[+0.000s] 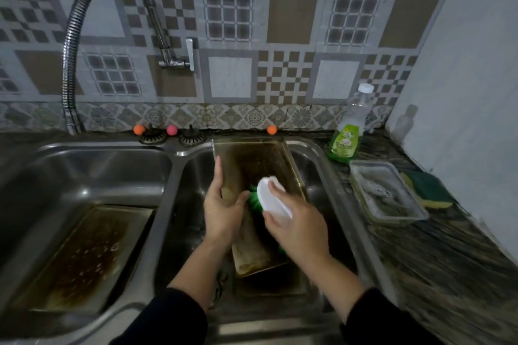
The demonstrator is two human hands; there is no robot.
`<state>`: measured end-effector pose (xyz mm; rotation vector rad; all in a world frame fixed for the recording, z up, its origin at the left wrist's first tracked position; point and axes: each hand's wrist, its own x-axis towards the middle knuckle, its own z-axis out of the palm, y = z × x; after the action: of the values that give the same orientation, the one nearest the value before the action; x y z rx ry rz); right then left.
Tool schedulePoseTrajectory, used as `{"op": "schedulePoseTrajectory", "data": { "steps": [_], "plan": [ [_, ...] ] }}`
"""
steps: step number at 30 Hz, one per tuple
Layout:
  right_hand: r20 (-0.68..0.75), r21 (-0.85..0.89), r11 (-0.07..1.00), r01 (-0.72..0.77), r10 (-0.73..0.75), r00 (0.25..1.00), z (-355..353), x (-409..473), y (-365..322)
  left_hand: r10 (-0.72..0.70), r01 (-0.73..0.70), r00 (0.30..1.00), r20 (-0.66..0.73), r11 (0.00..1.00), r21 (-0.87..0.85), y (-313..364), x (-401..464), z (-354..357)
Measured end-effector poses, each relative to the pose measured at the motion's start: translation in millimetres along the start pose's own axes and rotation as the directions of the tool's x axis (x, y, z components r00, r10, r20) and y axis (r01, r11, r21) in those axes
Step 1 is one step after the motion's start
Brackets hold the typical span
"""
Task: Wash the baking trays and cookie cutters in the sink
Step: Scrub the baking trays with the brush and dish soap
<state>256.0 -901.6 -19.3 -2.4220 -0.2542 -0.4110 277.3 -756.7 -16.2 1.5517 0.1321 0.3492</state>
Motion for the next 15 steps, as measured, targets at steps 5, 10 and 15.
{"op": "schedulePoseTrajectory", "data": {
  "steps": [5, 10, 15],
  "plan": [
    [-0.068, -0.068, 0.996, -0.051, 0.046, 0.997, -16, 90, -28, 0.057, -0.057, 0.995, 0.078, 0.998, -0.007, 7, -13, 30],
    [0.039, -0.065, 0.998, -0.007, 0.009, 0.999, -7, 6, -29, -0.003, 0.001, 0.999, -0.049, 0.999, -0.045, 2, 7, 8],
    [-0.007, -0.077, 0.997, -0.010, 0.009, 1.000, 3, 28, -38, 0.008, -0.007, 1.000, 0.023, 1.000, -0.024, -3, 0, 8]
  ]
}}
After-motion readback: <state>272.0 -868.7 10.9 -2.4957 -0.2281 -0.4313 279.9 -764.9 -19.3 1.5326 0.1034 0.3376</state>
